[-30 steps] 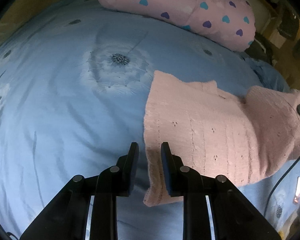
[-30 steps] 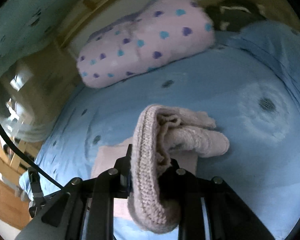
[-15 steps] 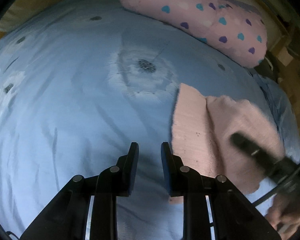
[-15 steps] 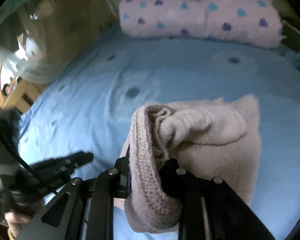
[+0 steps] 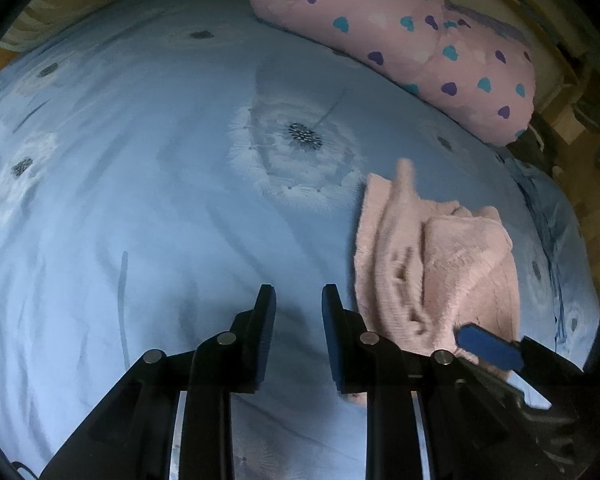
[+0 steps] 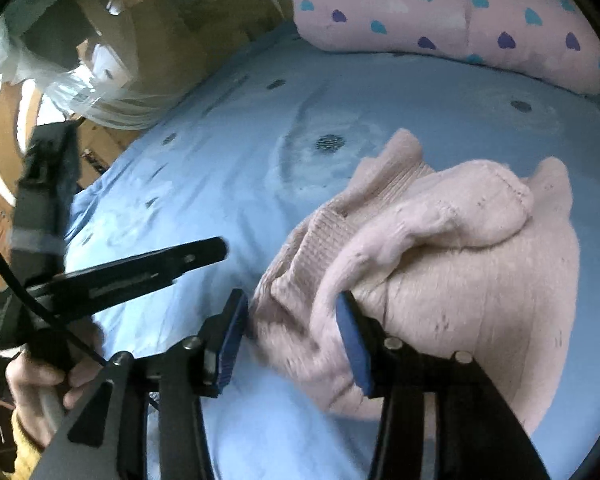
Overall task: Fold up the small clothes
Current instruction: 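Release the folded cardigan with the right tool and pat it flat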
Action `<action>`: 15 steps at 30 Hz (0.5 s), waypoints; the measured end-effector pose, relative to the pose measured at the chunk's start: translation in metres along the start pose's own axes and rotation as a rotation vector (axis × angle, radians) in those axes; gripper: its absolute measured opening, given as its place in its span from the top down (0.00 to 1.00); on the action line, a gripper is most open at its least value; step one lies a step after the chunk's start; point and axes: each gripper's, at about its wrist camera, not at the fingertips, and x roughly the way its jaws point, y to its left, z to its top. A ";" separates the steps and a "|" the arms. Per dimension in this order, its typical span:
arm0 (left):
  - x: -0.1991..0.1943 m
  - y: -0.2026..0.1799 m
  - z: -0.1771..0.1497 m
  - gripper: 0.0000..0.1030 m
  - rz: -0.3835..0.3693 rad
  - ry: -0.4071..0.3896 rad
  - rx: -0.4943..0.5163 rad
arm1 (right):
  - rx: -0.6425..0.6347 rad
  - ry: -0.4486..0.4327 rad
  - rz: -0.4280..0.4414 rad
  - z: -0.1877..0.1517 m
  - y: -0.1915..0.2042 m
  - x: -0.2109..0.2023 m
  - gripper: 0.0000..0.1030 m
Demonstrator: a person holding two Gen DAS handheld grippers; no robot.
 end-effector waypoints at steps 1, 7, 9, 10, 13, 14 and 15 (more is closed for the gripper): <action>0.000 -0.003 -0.001 0.84 -0.005 0.001 0.007 | -0.007 -0.001 -0.003 -0.003 0.002 -0.004 0.53; -0.001 -0.023 -0.001 0.84 -0.057 -0.009 0.041 | -0.006 -0.014 -0.039 -0.018 -0.002 -0.034 0.53; -0.002 -0.032 -0.002 0.84 -0.070 -0.016 0.060 | 0.007 -0.031 -0.056 -0.025 -0.010 -0.047 0.53; -0.002 -0.038 -0.003 0.84 -0.084 -0.020 0.075 | 0.021 -0.041 -0.066 -0.028 -0.017 -0.053 0.53; -0.003 -0.053 -0.005 0.84 -0.143 -0.025 0.101 | 0.066 -0.072 -0.103 -0.039 -0.038 -0.074 0.53; -0.003 -0.058 -0.005 0.84 -0.152 -0.028 0.109 | 0.079 -0.086 -0.127 -0.043 -0.046 -0.081 0.53; -0.003 -0.064 -0.005 0.84 -0.155 -0.031 0.123 | 0.090 -0.096 -0.146 -0.046 -0.051 -0.087 0.53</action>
